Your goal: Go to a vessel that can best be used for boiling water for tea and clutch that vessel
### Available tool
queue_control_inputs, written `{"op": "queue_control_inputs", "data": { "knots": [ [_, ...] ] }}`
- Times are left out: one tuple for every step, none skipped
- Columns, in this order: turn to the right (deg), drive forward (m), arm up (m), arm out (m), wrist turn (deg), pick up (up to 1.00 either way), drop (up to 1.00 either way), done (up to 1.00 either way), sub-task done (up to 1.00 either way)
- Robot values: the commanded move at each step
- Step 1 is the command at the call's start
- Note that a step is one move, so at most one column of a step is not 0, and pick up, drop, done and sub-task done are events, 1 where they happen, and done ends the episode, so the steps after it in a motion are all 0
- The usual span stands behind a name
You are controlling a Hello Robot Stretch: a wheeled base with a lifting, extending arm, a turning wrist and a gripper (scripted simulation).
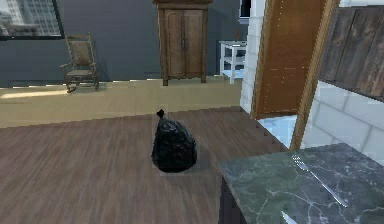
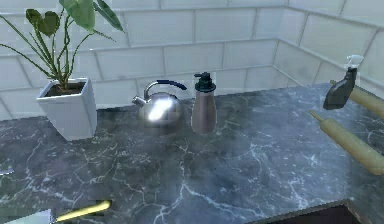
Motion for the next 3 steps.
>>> {"op": "queue_control_inputs", "data": {
  "knots": [
    [0.0,0.00,0.38,0.00,0.0,0.00,0.00,0.00,0.00],
    [0.0,0.00,0.00,0.30,0.0,0.00,0.00,0.00,0.00],
    [0.0,0.00,0.00,0.00,45.0,0.00,0.00,0.00,0.00]
  ]
}}
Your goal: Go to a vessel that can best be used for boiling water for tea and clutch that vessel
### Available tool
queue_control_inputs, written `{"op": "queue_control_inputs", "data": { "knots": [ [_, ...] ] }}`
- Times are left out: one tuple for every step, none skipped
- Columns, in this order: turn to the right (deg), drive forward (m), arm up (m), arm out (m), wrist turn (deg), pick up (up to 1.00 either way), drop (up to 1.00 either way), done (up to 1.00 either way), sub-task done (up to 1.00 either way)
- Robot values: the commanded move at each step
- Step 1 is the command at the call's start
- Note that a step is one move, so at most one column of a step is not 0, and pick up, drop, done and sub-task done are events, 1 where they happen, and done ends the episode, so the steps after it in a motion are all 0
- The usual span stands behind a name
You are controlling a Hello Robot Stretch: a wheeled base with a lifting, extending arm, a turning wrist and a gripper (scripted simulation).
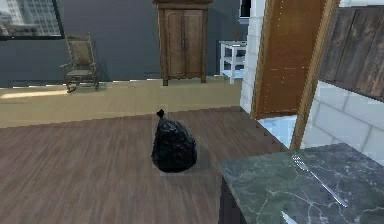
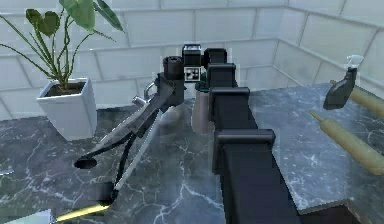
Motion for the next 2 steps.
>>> {"op": "queue_control_inputs", "data": {
  "knots": [
    [0.0,0.00,0.00,0.00,45.0,0.00,0.00,0.00,0.00],
    [0.0,0.00,0.00,0.00,45.0,0.00,0.00,0.00,0.00]
  ]
}}
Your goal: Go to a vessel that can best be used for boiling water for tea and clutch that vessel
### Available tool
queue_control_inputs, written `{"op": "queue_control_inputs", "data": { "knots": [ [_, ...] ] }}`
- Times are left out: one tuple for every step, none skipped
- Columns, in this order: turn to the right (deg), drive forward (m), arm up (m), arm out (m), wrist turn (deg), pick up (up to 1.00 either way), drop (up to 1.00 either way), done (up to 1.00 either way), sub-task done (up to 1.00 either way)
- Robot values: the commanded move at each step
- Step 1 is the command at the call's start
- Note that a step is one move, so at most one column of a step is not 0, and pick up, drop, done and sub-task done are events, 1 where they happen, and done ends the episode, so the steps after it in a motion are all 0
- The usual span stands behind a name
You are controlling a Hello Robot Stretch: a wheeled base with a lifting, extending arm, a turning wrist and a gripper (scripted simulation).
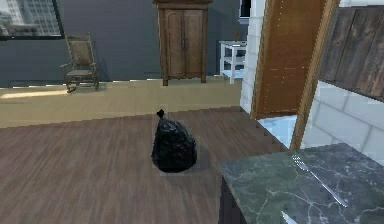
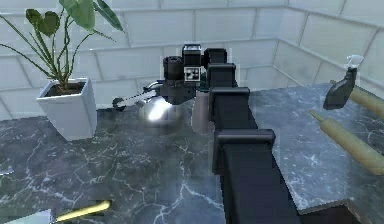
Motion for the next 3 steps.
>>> {"op": "queue_control_inputs", "data": {
  "knots": [
    [0.0,0.00,0.00,0.00,12.0,0.00,0.00,0.00,0.00],
    [0.0,0.00,-0.16,0.00,0.0,0.00,0.00,0.00,0.00],
    [0.0,0.00,0.00,0.00,0.0,1.00,0.00,0.00,0.00]
  ]
}}
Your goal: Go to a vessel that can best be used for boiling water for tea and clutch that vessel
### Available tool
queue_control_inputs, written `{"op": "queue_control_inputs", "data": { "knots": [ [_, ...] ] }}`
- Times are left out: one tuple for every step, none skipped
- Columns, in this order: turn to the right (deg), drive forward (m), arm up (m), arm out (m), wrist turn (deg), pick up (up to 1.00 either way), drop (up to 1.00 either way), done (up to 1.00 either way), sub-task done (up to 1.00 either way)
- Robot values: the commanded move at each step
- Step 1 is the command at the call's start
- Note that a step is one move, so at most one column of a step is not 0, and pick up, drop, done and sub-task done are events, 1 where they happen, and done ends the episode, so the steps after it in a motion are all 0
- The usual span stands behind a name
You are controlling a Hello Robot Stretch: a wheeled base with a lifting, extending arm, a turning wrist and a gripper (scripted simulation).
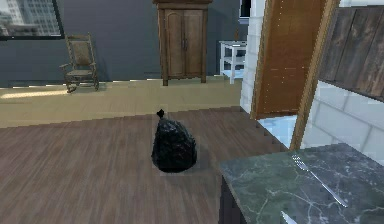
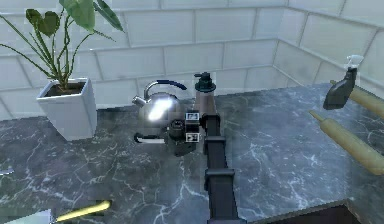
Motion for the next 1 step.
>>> {"op": "queue_control_inputs", "data": {
  "knots": [
    [0.0,0.00,0.10,0.00,0.0,0.00,0.00,0.00,0.00]
  ]
}}
